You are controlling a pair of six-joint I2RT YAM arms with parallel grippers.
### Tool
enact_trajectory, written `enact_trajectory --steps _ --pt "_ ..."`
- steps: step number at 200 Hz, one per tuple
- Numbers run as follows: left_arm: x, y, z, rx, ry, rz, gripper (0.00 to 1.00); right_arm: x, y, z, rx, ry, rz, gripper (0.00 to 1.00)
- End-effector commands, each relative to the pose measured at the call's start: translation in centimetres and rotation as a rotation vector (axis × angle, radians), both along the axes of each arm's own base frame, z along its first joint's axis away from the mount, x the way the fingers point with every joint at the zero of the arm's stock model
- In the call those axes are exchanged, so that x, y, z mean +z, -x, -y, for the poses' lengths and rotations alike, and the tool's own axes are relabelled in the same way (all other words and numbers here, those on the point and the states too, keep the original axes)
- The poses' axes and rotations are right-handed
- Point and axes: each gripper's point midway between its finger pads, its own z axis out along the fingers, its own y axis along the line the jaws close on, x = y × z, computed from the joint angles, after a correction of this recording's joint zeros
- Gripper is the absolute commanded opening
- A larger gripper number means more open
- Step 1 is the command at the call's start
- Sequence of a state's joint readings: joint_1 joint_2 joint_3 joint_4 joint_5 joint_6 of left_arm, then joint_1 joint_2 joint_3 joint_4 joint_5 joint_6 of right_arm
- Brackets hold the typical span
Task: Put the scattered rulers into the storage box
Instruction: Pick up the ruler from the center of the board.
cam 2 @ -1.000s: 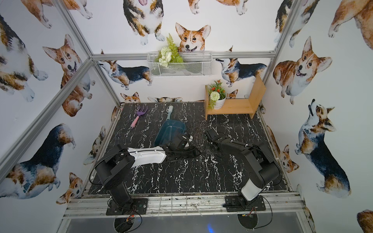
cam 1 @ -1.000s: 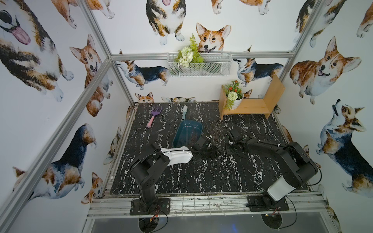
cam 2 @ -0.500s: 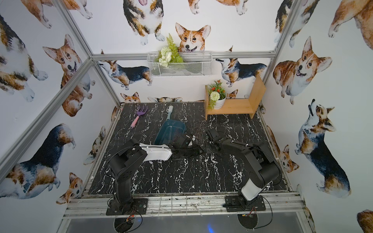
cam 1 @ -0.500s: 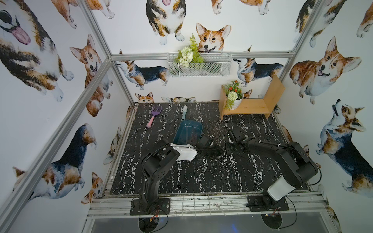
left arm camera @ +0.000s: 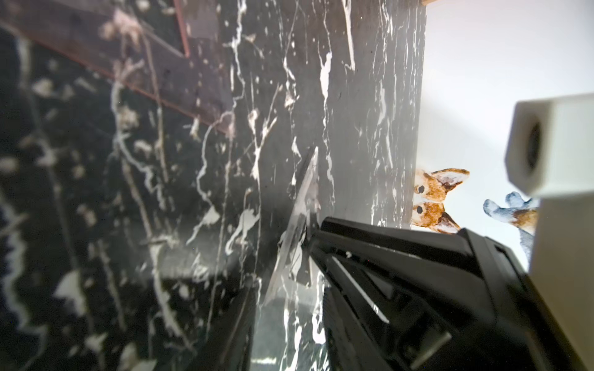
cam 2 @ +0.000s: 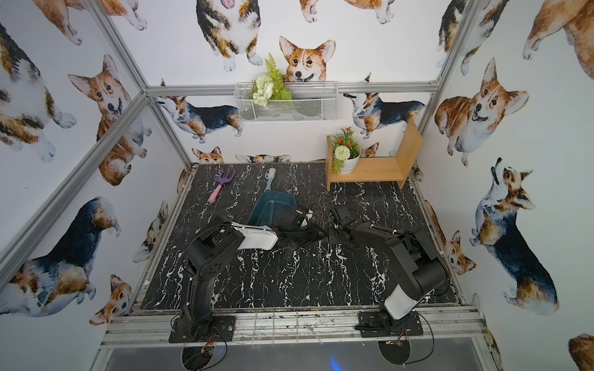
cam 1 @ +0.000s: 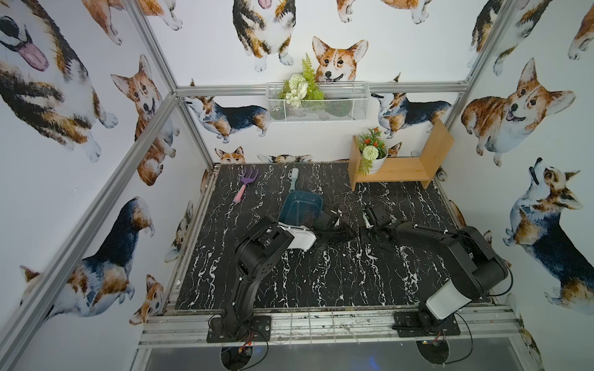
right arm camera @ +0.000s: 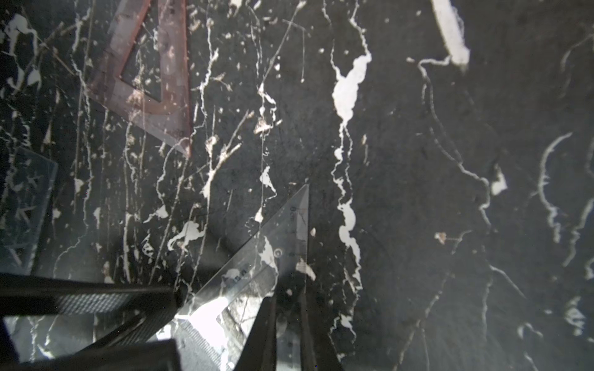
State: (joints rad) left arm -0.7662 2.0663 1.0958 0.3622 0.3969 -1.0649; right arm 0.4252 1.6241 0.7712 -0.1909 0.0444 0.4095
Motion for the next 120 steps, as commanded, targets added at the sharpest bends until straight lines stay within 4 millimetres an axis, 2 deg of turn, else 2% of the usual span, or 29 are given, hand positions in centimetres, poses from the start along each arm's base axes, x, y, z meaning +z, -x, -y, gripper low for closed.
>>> enact_trajectory --steps 1,64,100,120 --pt "-0.9 0.5 0.1 -0.016 -0.011 -0.04 0.38 -3.1 5.6 1.5 0.021 0.051 -0.238 0.16" --pt "-1.0 0.9 0.8 -0.04 0.024 -0.06 0.25 -2.9 5.6 1.5 0.015 0.034 -0.235 0.15" --pt "-0.8 0.8 1.0 -0.045 0.038 -0.062 0.08 -2.0 5.1 1.5 0.008 0.029 -0.211 0.15" --pt "-0.5 0.9 1.1 -0.049 0.043 -0.06 0.0 -0.5 4.4 1.6 -0.004 0.026 -0.174 0.23"
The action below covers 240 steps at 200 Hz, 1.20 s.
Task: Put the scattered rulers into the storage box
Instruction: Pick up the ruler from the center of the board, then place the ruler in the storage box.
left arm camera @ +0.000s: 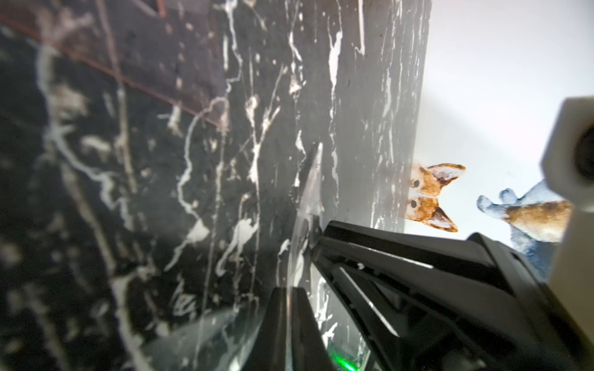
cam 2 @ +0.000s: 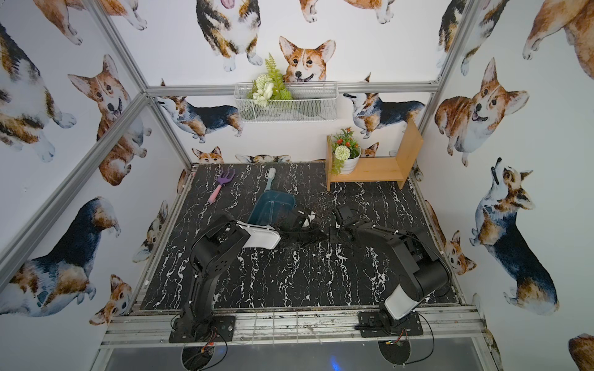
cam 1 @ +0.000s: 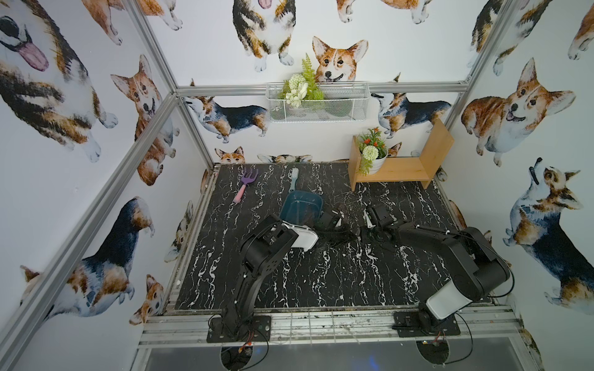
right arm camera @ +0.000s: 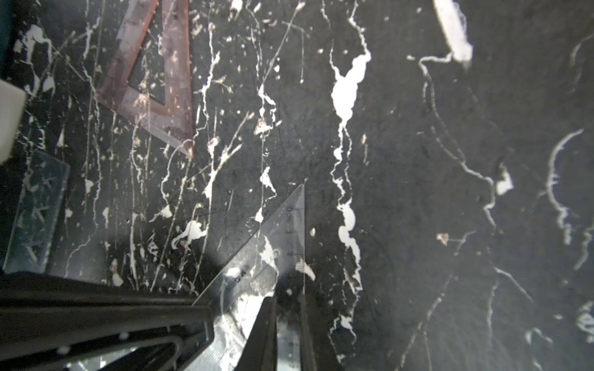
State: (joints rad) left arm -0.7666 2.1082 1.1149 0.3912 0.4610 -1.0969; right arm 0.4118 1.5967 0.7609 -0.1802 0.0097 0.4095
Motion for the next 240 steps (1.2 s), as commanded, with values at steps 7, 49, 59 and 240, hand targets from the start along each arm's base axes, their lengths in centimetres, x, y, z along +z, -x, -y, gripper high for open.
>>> enact_trajectory --steps 7,49,59,240 --pt "0.2 0.3 0.1 -0.017 0.001 -0.009 0.0 -0.4 4.1 1.8 -0.009 0.068 -0.165 0.3" --pt "2.2 0.1 0.2 -0.031 0.003 0.023 0.0 6.2 2.3 3.6 -0.079 0.085 0.008 0.6" --pt "3.0 0.0 0.3 -0.042 -0.001 0.037 0.0 7.7 2.0 4.1 -0.088 0.076 0.04 0.61" --pt "17.1 -3.0 -8.4 -0.048 -0.213 0.33 0.0 15.6 0.6 1.1 -0.014 -0.173 0.233 0.69"
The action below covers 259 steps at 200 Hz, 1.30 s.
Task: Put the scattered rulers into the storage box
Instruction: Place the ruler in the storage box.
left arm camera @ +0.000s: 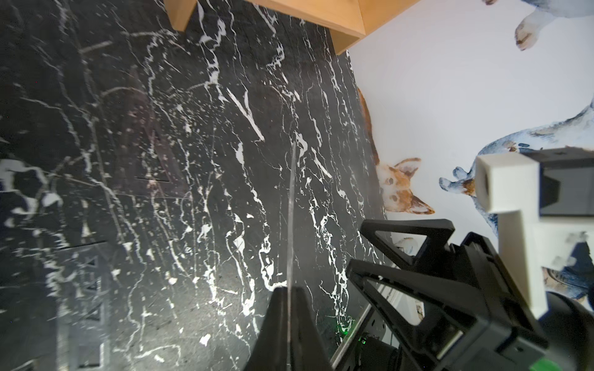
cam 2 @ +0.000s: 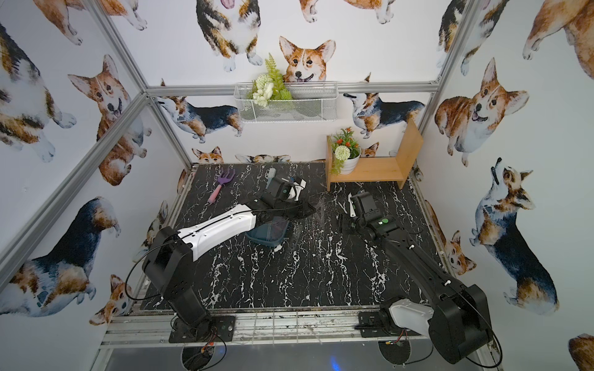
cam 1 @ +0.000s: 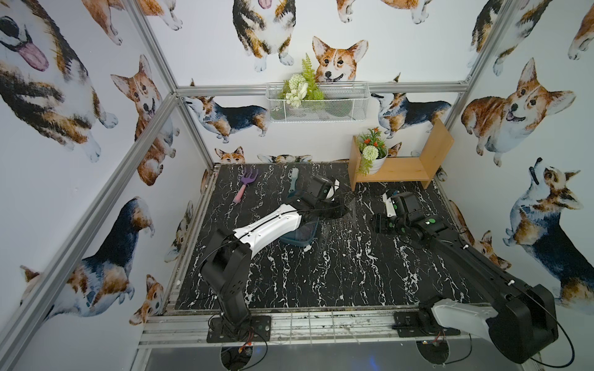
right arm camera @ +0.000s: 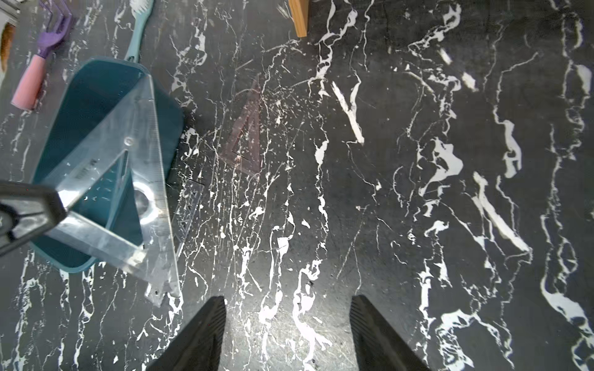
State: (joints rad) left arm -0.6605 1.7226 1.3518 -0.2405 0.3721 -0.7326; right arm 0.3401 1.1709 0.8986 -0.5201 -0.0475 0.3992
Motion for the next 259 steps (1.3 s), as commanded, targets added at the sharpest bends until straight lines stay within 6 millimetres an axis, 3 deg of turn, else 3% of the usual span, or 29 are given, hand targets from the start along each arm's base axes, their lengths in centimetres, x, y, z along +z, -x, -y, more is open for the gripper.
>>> enact_trajectory --steps 1,25,28,36,93,152,211,251,259 --pt "0.3 0.1 -2.2 0.001 -0.069 0.022 0.0 1.3 -0.8 -1.0 0.02 -0.049 0.043 0.69" --pt "0.0 -0.4 -4.3 0.023 -0.098 0.013 0.0 1.3 -1.0 -1.6 0.043 -0.068 0.039 0.68" --pt "1.2 -0.3 -4.6 0.026 -0.086 0.034 0.0 1.3 -1.0 -1.7 0.047 -0.072 0.04 0.68" --pt "1.5 -0.3 -5.4 0.033 -0.093 0.038 0.0 1.5 -1.1 -1.9 0.054 -0.082 0.044 0.68" --pt "1.9 -0.8 -11.2 0.091 -0.162 0.041 0.0 1.1 -1.6 -3.6 0.101 -0.128 0.028 0.65" --pt "0.9 -1.3 -16.3 0.122 -0.245 0.017 0.0 1.1 -2.1 -7.2 0.171 -0.125 0.021 0.64" --pt "-2.2 -1.8 -17.1 0.092 -0.302 -0.033 0.0 0.2 -2.3 -10.2 0.22 -0.133 -0.007 0.64" --pt "-3.8 -2.8 -16.5 0.075 -0.298 -0.045 0.0 -0.1 -2.1 -10.3 0.221 -0.126 -0.015 0.64" --pt "-5.0 -3.1 -16.4 0.068 -0.308 -0.068 0.0 -0.2 -2.1 -10.2 0.218 -0.123 -0.015 0.64"
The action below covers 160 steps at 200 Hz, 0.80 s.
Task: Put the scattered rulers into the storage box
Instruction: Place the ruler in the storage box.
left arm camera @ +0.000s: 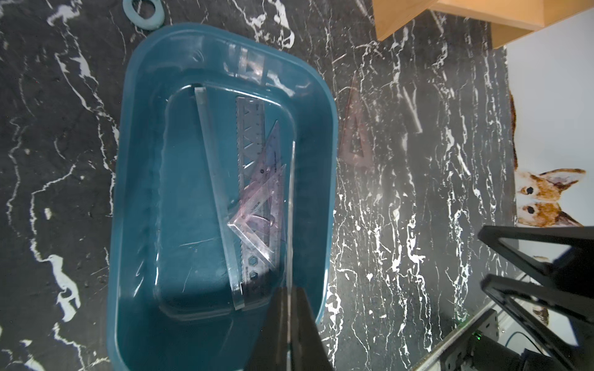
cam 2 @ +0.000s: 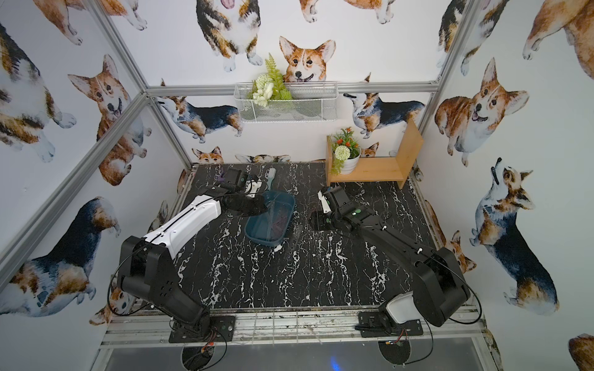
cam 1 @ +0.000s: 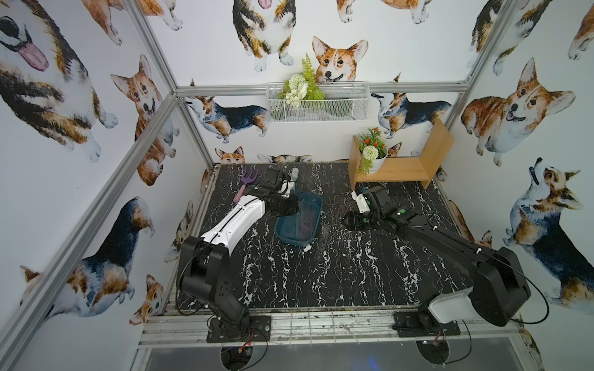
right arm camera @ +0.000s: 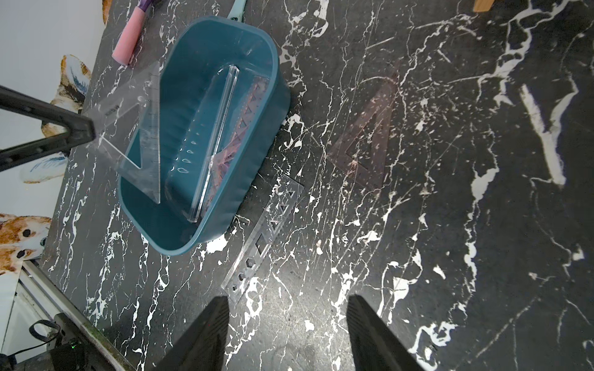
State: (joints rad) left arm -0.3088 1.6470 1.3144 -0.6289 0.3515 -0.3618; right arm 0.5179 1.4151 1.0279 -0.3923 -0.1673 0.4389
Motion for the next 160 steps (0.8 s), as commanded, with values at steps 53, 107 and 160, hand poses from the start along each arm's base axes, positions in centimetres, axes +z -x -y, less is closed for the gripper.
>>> enact_trajectory --steps 53,107,160 --pt "-4.2 -0.8 1.8 -0.11 -0.012 -0.061 0.0 0.1 0.0 0.3 -0.016 0.005 0.02 0.64" --pt "-7.2 0.0 2.4 -0.158 -0.032 -0.131 0.0 0.0 0.0 0.4 -0.017 0.012 0.021 0.64" --pt "-8.0 -0.4 1.9 -0.137 -0.068 -0.136 0.17 0.0 -0.2 0.4 -0.019 0.017 0.023 0.64"
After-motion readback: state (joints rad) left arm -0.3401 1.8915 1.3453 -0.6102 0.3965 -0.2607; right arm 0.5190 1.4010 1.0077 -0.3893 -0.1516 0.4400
